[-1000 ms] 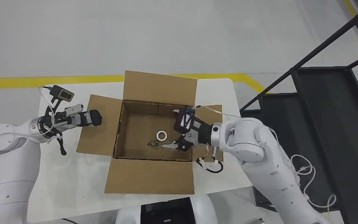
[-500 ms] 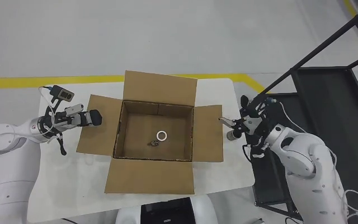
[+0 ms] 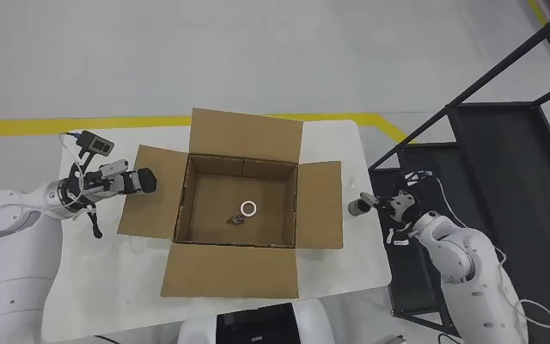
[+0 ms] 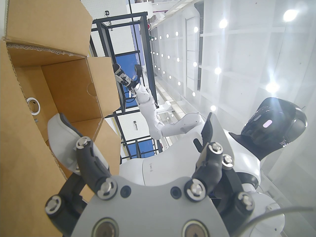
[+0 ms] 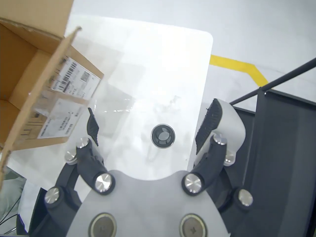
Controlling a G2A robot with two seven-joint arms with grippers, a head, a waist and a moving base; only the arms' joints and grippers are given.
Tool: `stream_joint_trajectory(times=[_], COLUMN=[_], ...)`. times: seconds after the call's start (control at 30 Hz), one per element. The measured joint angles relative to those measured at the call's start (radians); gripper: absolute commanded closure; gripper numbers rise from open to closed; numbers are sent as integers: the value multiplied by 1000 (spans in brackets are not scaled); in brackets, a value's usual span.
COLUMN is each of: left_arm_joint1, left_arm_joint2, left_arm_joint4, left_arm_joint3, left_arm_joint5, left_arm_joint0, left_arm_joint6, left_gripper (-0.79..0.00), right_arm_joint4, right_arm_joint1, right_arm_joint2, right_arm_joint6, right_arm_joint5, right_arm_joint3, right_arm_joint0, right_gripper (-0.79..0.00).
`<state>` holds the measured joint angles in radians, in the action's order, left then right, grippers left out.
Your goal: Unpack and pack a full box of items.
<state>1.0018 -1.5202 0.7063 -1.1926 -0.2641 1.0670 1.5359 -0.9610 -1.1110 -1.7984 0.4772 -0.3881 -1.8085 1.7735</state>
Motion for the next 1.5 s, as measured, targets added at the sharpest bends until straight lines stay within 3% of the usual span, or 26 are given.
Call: stream_joint_trajectory(times=[0.2,0.83,0.87,0.93,1.0,1.03,1.5], left_arm_joint1=[0,0,0,0,0,0,0], left_arm_joint2=[0,0,0,0,0,0,0], left_arm_joint4=[0,0,0,0,0,0,0], left_arm_joint3=[0,0,0,0,0,0,0], left_arm_joint5=[0,0,0,0,0,0,0], left_arm_joint0=[0,0,0,0,0,0,0], left_arm_joint6=[0,0,0,0,0,0,0], left_gripper=[-785,-785,-785,-785,-785,-785,-785], right_arm_joint4=[-18,-3,-8,-16,-30,-36,-58], right_arm_joint1=[-5,-17,-17,-17,-17,-16,-8], right_arm_joint2=[61,208,214,224,230,232,202], right_arm_joint6=[18,62,65,69,71,71,76], right_arm_joint5=[83,137,139,142,145,148,167], right_arm_joint3=[106,326,331,336,336,335,250], right_arm_joint0=[-52,-200,-203,-208,-208,-208,-173], right_gripper=[-785,-776,-680,-314,-34,0,0])
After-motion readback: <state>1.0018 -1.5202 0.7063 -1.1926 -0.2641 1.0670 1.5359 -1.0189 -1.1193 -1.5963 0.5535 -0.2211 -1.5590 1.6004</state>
